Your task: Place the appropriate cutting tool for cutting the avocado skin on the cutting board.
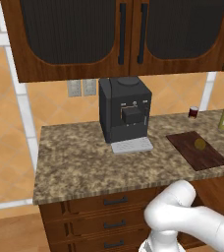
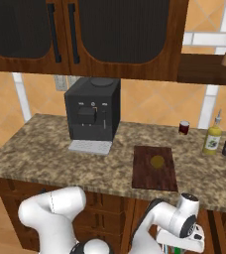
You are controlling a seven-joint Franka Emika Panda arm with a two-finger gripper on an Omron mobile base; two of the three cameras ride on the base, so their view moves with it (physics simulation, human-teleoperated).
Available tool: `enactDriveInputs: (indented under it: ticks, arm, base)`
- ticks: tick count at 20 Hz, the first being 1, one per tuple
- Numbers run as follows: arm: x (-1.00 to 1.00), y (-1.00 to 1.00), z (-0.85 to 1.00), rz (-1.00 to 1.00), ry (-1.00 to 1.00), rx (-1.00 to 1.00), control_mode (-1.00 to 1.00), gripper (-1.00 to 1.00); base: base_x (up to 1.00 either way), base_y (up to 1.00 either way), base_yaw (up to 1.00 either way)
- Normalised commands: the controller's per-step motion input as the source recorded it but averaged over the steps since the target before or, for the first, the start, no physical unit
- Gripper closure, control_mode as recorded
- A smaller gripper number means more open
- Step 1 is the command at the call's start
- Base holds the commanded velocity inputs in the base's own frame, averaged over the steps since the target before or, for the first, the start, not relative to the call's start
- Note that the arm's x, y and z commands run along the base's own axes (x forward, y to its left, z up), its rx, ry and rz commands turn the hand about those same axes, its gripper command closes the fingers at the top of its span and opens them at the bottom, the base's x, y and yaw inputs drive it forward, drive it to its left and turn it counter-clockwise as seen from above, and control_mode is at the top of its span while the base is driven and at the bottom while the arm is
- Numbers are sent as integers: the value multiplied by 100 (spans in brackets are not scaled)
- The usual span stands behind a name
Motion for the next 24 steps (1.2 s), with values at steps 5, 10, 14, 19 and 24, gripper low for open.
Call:
enactDriveInputs:
  ticks: [5,10,14,19,24]
  arm:
    - [-57,0,97,15,-14,0,-100,100]
    - [-62,3,100,24,-7,0,-100,100]
    - [-30,12,100,29,-4,0,-100,100]
    - [-6,6,100,25,-8,0,-100,100]
    - [0,1,98,21,-9,0,-100,100]
  base:
    - [0,0,0]
    - [0,0,0]
    - [0,0,0]
    - [0,0,0]
    - [0,0,0]
